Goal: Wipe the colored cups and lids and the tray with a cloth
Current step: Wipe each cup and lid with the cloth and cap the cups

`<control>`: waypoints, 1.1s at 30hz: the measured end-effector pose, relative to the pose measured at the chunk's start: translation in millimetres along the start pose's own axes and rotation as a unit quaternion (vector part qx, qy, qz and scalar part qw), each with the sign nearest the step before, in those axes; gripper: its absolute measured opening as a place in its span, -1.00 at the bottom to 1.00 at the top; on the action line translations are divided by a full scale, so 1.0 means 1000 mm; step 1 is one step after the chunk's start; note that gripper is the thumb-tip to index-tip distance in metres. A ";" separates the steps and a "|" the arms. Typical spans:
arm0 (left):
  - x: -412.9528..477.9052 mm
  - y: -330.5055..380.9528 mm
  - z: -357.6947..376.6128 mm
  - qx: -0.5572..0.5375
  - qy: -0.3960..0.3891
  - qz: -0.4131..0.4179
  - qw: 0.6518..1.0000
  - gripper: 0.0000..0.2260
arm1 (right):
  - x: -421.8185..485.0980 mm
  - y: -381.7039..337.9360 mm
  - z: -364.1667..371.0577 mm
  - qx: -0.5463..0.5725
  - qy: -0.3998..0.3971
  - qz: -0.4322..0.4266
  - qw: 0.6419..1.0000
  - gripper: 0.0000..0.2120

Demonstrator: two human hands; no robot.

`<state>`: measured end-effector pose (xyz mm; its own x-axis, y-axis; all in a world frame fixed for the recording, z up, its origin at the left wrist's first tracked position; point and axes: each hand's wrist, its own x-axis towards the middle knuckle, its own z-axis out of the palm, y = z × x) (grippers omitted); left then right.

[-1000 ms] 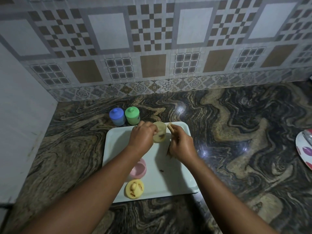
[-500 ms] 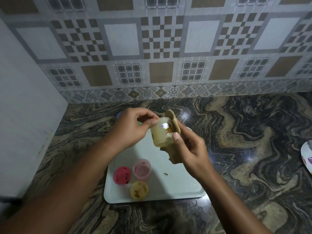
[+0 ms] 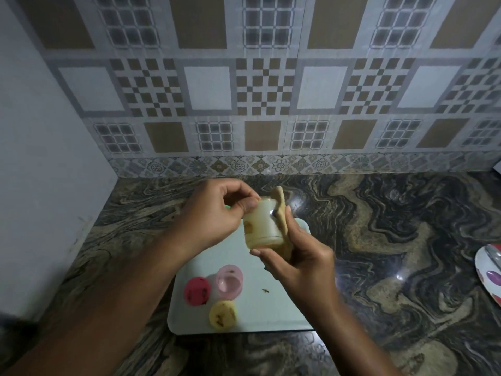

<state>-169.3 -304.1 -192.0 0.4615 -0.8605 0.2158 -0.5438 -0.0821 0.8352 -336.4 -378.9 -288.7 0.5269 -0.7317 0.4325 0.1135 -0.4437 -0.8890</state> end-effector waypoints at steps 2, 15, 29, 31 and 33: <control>-0.002 0.008 -0.002 0.008 -0.004 0.026 1.000 -0.89 | -0.002 0.002 -0.001 -0.036 0.031 -0.039 0.998 -0.18; -0.006 0.023 0.007 -0.006 -0.003 0.018 1.000 -0.82 | -0.005 -0.009 0.004 -0.071 0.121 -0.102 0.985 -0.20; 0.007 0.023 -0.019 -0.077 -0.110 -0.020 0.991 -0.87 | 0.007 -0.006 -0.012 -0.014 0.041 -0.103 0.994 -0.17; 0.006 0.022 -0.020 -0.126 -0.111 -0.029 0.985 -0.77 | 0.006 -0.010 -0.010 0.043 0.064 -0.067 0.995 -0.21; 0.005 0.019 -0.020 -0.166 -0.103 -0.042 0.980 -0.73 | 0.006 -0.014 -0.008 0.090 0.083 -0.034 0.992 -0.21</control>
<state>-163.0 -300.2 -165.2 0.3248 -0.9437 0.0621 -0.2360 -0.0173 0.9716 -341.2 -381.4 -272.7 0.3686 -0.7846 0.4985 0.3006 -0.4069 -0.8626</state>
